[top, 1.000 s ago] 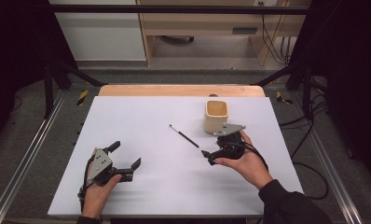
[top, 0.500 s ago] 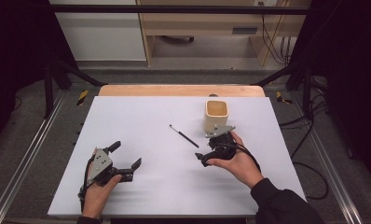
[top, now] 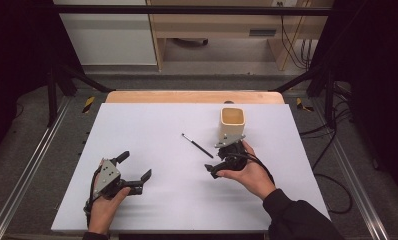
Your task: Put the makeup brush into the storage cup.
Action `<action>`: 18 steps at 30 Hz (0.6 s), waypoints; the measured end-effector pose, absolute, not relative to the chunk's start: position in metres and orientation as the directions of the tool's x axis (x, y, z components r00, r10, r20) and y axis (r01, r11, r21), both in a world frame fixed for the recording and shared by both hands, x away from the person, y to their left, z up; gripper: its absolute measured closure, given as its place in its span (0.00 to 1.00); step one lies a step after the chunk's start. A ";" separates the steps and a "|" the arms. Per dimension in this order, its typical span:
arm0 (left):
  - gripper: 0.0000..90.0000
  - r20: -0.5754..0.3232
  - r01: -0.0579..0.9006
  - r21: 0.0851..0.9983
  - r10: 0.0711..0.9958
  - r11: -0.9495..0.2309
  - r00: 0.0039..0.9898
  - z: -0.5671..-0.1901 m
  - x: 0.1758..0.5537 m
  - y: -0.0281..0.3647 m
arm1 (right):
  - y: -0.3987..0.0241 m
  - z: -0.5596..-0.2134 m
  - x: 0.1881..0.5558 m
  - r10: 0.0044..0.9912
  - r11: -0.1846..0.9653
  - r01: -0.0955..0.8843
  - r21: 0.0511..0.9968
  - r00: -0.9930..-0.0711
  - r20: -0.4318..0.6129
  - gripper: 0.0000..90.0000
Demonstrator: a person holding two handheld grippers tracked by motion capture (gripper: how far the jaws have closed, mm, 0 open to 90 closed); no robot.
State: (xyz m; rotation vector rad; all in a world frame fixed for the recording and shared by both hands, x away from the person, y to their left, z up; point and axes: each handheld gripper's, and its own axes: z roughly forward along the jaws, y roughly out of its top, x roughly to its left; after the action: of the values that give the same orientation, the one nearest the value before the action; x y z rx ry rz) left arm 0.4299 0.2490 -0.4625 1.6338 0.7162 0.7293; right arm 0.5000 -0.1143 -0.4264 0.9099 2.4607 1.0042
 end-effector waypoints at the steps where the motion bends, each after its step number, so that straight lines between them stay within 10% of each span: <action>1: 0.01 0.085 0.070 0.984 0.780 -0.163 0.621 -0.463 0.430 0.249 | -0.113 -0.426 0.501 0.667 0.552 0.433 0.713 -0.742 -0.065 0.07; 18: 0.01 0.079 0.071 0.985 0.778 -0.157 0.623 -0.463 0.431 0.249 | -0.100 -0.430 0.513 0.678 0.549 0.452 0.703 -0.733 -0.058 0.11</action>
State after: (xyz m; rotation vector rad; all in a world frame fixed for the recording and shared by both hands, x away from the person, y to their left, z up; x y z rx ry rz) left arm 0.4305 0.2492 -0.4628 1.6292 0.7158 0.7234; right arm 0.5132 -0.1004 -0.4298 0.9315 2.4646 0.9824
